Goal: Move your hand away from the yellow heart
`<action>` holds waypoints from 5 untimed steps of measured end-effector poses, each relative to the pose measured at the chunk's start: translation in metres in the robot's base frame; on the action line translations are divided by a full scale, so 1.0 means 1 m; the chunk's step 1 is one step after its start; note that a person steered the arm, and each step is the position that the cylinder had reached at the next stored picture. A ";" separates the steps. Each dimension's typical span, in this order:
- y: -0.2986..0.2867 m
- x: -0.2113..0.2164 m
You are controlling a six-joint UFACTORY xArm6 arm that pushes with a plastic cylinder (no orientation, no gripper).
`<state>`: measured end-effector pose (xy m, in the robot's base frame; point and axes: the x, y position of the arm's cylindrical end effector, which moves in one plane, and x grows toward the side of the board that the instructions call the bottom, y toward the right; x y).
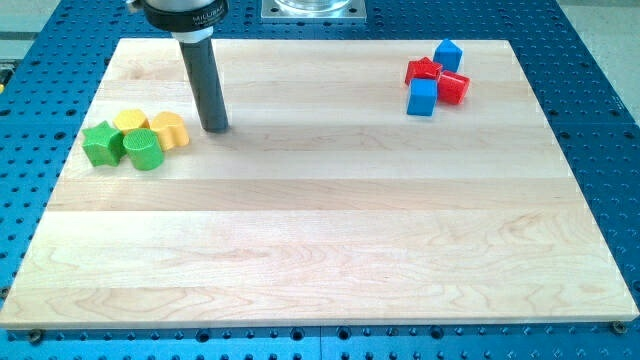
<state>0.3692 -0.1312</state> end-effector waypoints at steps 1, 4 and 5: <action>0.000 0.000; 0.022 0.007; 0.108 0.025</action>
<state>0.3943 -0.0236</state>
